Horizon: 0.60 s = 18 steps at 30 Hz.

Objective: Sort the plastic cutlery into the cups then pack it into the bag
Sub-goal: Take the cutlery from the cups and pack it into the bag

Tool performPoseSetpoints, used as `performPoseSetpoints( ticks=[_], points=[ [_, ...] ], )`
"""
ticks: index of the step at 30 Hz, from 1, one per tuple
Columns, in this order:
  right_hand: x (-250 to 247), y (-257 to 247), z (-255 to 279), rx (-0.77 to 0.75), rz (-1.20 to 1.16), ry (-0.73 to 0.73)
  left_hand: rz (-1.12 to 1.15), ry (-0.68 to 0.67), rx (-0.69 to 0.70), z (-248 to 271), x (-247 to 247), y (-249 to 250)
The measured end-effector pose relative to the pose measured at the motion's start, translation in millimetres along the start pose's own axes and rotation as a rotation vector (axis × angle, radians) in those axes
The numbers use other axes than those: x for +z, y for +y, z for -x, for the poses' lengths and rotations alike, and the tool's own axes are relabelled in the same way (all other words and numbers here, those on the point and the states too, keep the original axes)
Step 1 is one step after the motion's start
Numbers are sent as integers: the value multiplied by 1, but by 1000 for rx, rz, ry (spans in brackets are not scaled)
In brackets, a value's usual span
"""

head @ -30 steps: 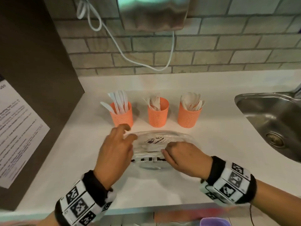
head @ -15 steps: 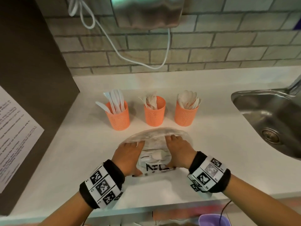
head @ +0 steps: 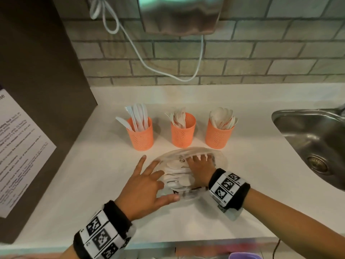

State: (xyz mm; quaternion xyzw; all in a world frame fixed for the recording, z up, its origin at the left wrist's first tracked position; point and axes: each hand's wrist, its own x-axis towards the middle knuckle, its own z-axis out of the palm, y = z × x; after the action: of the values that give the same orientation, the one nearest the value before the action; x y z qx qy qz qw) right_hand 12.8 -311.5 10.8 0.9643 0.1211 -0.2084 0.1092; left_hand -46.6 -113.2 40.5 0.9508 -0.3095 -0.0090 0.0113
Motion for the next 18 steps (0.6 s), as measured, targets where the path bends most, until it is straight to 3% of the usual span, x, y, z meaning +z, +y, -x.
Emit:
performPoseSetpoints(
  ticks=[3,6,12,18],
  points=[
    [8,-2,-1,0,1,63,-80,-4,26,11,6,-7],
    [6,0,-3,-129,-41,130,-133,37,50,15,18,-13],
    [-4,6,-1,-214,-308,120,-113,265,-38,8,26,-11],
    [-9,-3,6,-248,-317,90,-112,286,-91,20,18,-11]
  ],
)
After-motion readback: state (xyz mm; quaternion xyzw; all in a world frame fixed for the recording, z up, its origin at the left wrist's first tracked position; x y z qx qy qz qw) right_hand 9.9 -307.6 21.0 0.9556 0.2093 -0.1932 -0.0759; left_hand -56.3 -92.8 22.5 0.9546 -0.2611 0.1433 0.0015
